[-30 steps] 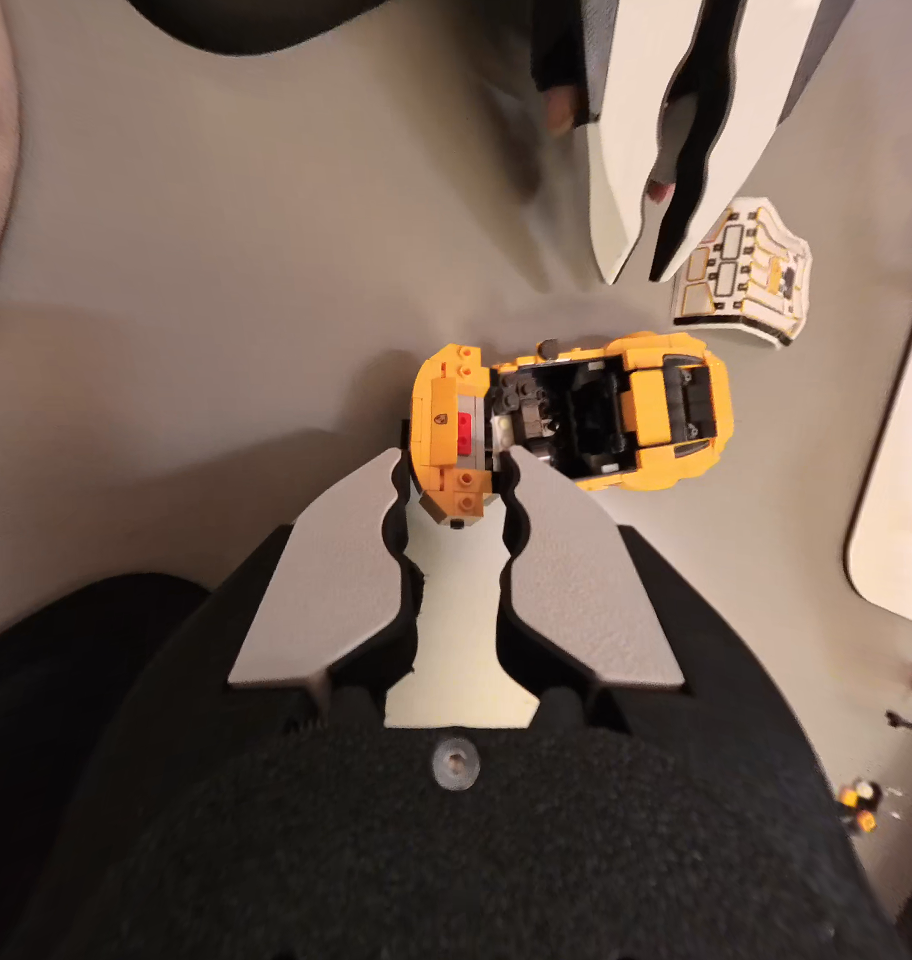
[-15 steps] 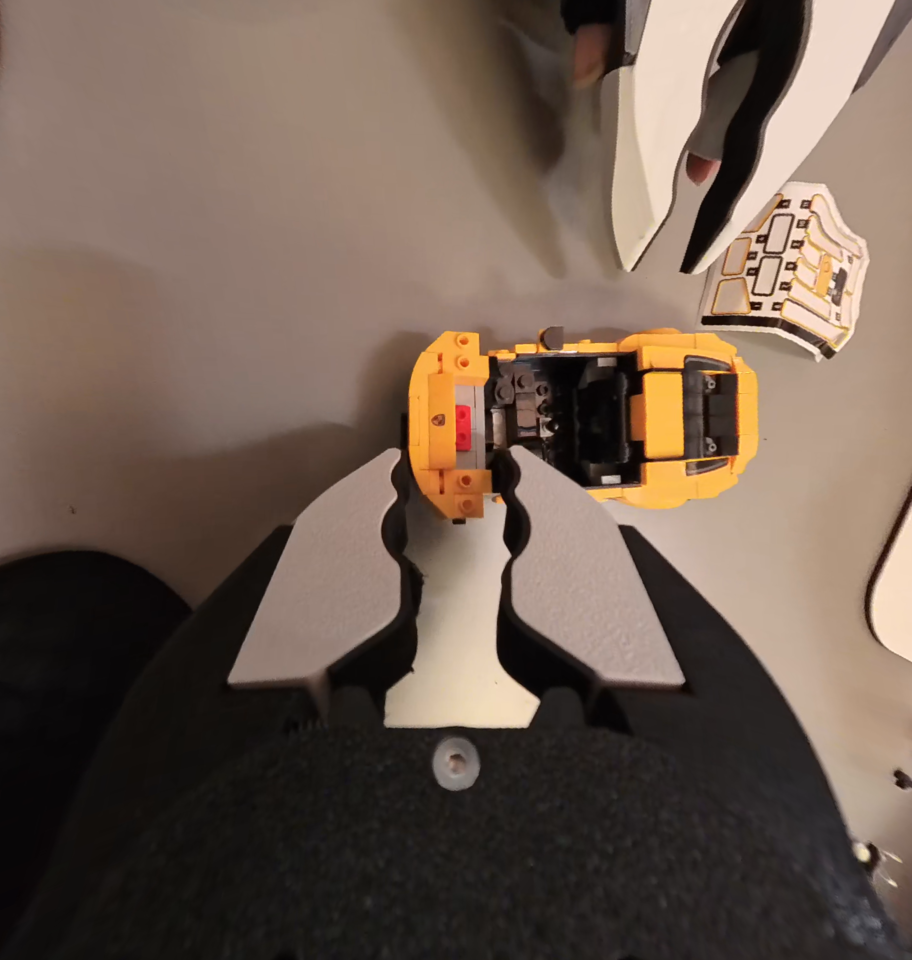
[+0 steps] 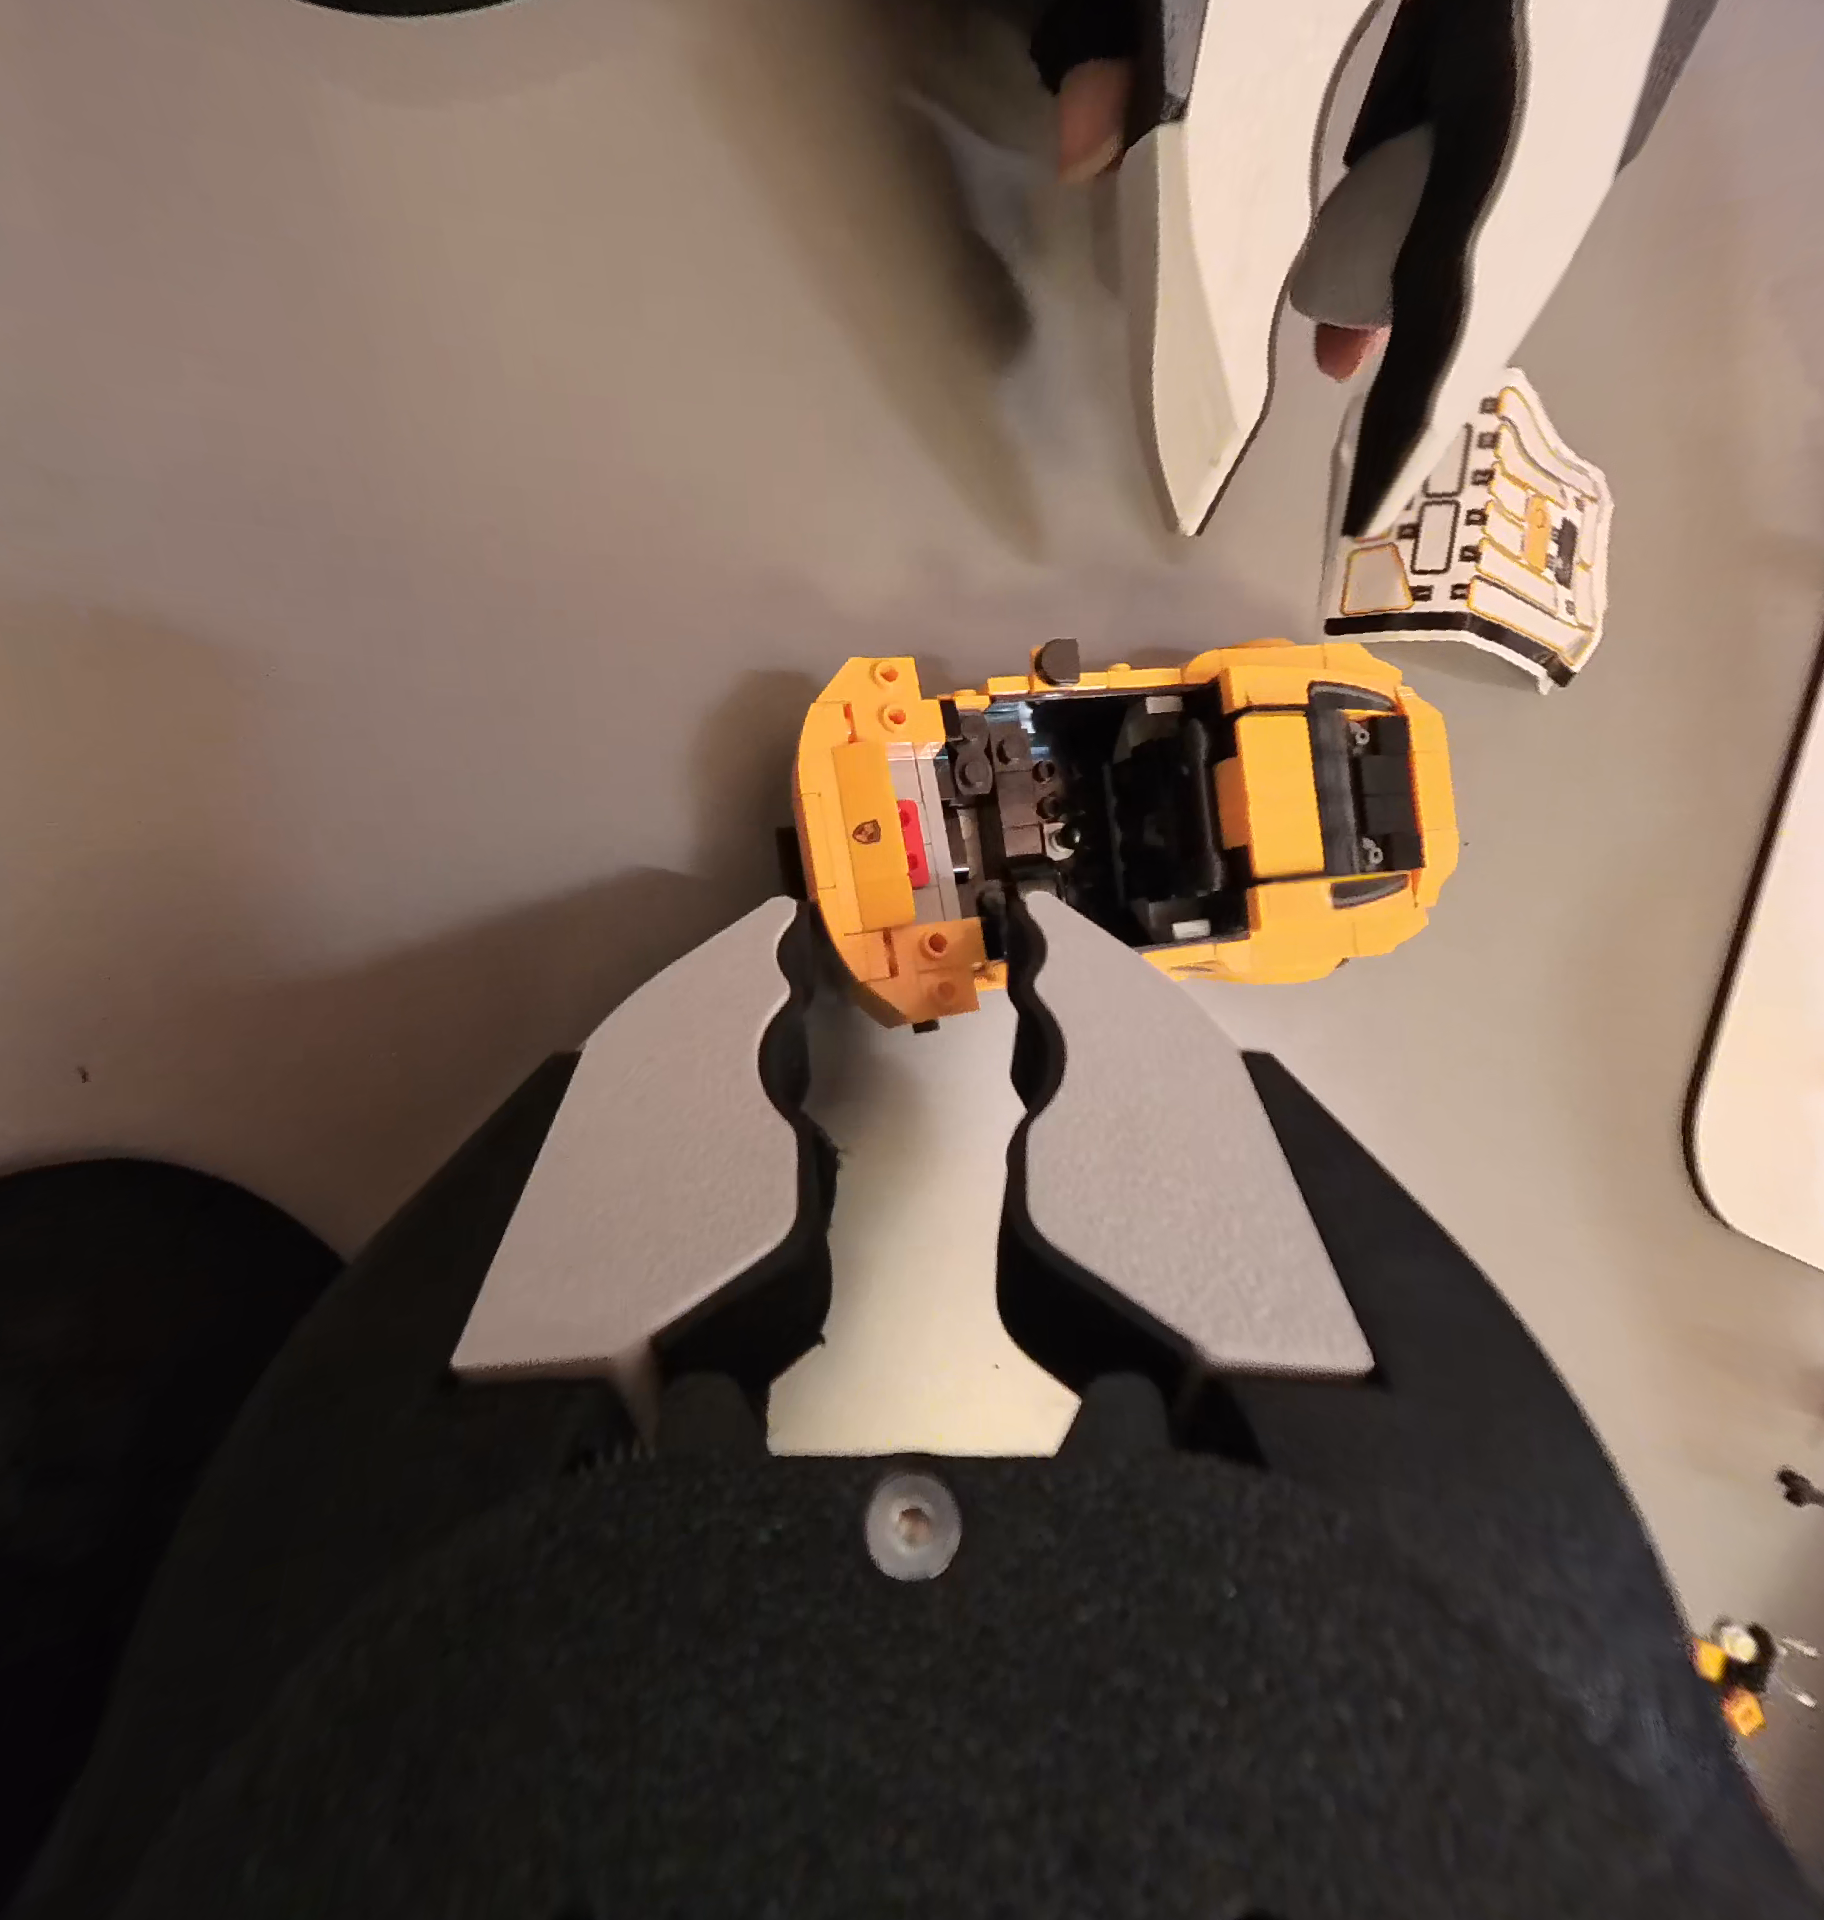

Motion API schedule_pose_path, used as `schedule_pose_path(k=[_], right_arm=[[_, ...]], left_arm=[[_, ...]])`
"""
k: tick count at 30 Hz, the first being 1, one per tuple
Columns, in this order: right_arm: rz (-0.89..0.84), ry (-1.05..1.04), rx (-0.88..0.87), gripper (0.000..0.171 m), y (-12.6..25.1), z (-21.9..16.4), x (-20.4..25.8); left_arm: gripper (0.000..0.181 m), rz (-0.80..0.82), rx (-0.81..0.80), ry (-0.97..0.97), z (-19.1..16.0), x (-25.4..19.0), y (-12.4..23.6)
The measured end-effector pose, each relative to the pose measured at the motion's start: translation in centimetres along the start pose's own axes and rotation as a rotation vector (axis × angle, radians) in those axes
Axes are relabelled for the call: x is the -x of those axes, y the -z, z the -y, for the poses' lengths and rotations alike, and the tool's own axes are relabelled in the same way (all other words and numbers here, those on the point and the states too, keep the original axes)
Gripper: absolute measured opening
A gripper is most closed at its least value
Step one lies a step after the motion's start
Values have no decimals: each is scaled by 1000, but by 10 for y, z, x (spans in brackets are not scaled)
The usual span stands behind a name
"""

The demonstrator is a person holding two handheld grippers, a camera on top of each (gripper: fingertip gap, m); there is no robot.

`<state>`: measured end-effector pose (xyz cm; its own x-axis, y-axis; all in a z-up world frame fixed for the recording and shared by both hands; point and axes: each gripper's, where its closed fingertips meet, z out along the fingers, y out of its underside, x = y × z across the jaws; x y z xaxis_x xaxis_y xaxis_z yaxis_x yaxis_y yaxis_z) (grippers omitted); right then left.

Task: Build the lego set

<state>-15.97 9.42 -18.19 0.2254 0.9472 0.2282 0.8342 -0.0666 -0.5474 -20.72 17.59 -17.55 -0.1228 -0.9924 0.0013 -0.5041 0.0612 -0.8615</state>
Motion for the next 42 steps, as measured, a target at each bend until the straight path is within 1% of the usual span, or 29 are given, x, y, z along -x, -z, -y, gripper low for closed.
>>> schedule_pose_path(k=[6, 10, 16, 25, 29, 33, 37, 42], right_arm=[[-50, -83, -59, 37, 7, -2, -2], [-96, -167, -103, 38, 13, -4, -4], [-183, -260, -115, 39, 18, -10, -5], [-294, -447, -85, 46, 32, -18, 4], [-353, -592, -24, 48, 25, -20, 11], [-381, -756, -44, 51, 18, -11, 17], [-447, -832, -18, 60, 11, -10, 17], [-485, -894, 3, 70, 2, -8, 14]], left_arm=[[39, -46, 5, 2, 4, 5, -3], [43, -79, 44, -45, -1, 7, -7], [51, -124, 94, -104, -4, 12, -14], [53, -187, 147, -181, -5, 14, -24], [57, -187, 173, -230, -8, 13, -27], [57, -182, 181, -251, -7, 15, -29], [58, -175, 176, -261, -6, 18, -29], [60, -189, 182, -280, -6, 15, -32]])
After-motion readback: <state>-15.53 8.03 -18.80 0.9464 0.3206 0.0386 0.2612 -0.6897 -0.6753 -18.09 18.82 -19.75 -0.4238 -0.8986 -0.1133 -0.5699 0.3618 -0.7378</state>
